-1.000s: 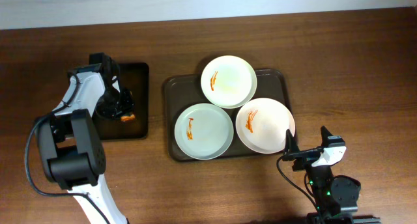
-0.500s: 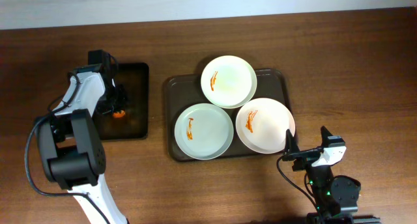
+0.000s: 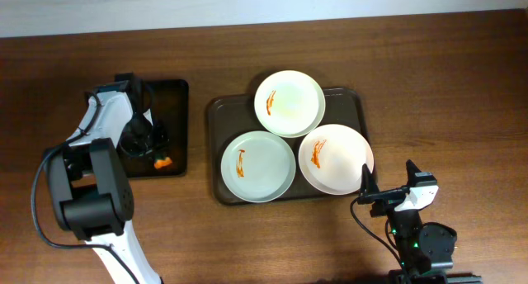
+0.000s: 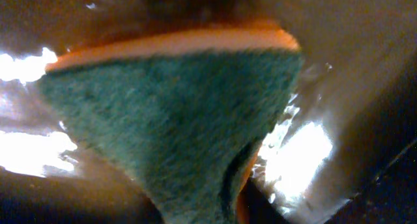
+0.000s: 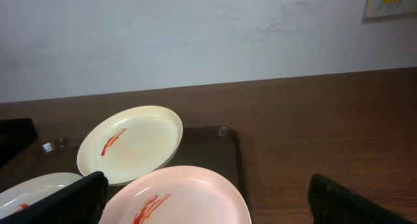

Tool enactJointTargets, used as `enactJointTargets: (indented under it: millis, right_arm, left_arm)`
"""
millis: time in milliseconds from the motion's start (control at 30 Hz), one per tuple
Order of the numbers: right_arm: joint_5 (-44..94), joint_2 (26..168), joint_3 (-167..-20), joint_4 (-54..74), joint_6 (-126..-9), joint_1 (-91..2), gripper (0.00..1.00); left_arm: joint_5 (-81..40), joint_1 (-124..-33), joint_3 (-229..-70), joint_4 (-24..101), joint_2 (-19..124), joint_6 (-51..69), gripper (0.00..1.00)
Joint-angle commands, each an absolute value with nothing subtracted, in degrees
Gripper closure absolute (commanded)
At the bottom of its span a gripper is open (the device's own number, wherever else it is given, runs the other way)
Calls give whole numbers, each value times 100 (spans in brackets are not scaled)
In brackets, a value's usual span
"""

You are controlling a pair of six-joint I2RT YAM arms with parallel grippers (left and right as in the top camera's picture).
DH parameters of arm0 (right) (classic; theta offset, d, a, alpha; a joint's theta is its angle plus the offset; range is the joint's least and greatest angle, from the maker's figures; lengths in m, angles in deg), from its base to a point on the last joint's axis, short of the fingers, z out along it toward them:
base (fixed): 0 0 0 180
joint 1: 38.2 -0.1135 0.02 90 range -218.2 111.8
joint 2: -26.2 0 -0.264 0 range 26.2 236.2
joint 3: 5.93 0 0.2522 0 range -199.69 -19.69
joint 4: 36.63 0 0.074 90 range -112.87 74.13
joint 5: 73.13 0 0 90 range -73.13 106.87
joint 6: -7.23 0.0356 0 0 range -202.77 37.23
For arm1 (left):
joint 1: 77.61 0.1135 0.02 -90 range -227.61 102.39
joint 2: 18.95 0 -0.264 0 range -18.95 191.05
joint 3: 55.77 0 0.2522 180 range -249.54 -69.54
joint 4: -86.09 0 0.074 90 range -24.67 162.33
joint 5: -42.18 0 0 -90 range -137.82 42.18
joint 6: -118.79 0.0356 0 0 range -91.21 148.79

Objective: Clean dirty plates on tray and stack at the side
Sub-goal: 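Reach the left gripper into the black tray and grasp the green-orange sponge, then lift the sponge with the left gripper out of the black tray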

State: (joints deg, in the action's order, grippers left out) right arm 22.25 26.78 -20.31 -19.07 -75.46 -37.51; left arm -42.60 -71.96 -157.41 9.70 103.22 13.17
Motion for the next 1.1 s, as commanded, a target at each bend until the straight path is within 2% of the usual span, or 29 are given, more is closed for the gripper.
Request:
enactJointTargets:
  millis: [0,67,133,200,267,300,367,400,433,533,567,600,633,667,700,767,867,933,1000,1067]
  right_arm:
    - [2219,2640,-2001,-1877,-7548,-3782,2]
    - [2219,2640,-2001,-1877,-7548,-3782,2]
    - [2219,2640,-2001,-1879,-7548,-3782,2]
    - [2219,2640,-2001,-1879,-7548,-3782,2]
    - [2219,2640,-2001,-1879,-7548,-3782,2]
    - [2217,2640,-2001,-1877,-7548,-3782,2]
    - [2219,2640,-2001,-1879,-7548,-3782,2]
    - [2219,2640,-2001,-1879,-7548,-3782,2]
    - [2219,2640,-2001,-1879,-7548,-3782,2]
    - [2217,2640,-2001,-1879,-7548,-3782,2]
    - [2219,2640,-2001,-1879,-7548,-3782,2]
    - [2219,2640,-2001,-1879,-7548,-3782,2]
    - [2219,2640,-2001,-1879,-7548,-3782,2]
    - [2219,2640,-2001,-1879,-7548,-3782,2]
    - [2219,2640,-2001,-1879,-7548,-3782,2]
    - [2219,2640,-2001,-1879,-7548,-3782,2]
    - [2219,2640,-2001,-1879,-7548,-3782,2]
    - [2219,2640,-2001,-1879,-7548,-3782,2]
    - [2219,2640,-2001,-1877,-7548,-3782,2]
    - [2219,2640,-2001,-1879,-7548,-3782,2]
  left_arm:
    - [-4555,-7181,-15776,1363,10405,1363,4]
    - [-5231,-7181,-15776,1842,10405,1365,4]
    - [-5216,-7181,-15774,2323,10405,1363,10]
    - [-5216,-7183,-15774,2489,10410,1363,40]
    - [-5216,-7181,-15774,2482,10416,1363,93]
    - [-5216,-7181,-15774,2474,10416,1363,100]
    - [-5213,-7181,-15774,2430,10416,1361,99]
    - [-5172,-7183,-15774,2364,10416,1361,21]
    - [-5161,-7183,-15774,2299,10416,1361,0]
    - [-5150,-7183,-15774,1726,10416,1361,0]
    - [-5150,-7183,-15774,1617,10416,1361,3]
    - [-5148,-7187,-15774,1505,10416,1361,14]
    - [-5150,-7187,-15774,1420,10416,1361,41]
    - [-5150,-7187,-15774,1409,10416,1361,51]
    - [-5150,-7185,-15774,1416,10416,1361,60]
    - [-5150,-7187,-15774,1464,10416,1361,67]
    - [-4818,-7185,-15794,1455,10414,1361,98]
    - [-3983,-7187,-15990,1418,10414,1361,100]
    - [-2551,-7181,-16622,1239,10414,1359,100]
    - [-2210,-7181,-17402,935,10408,1361,100]
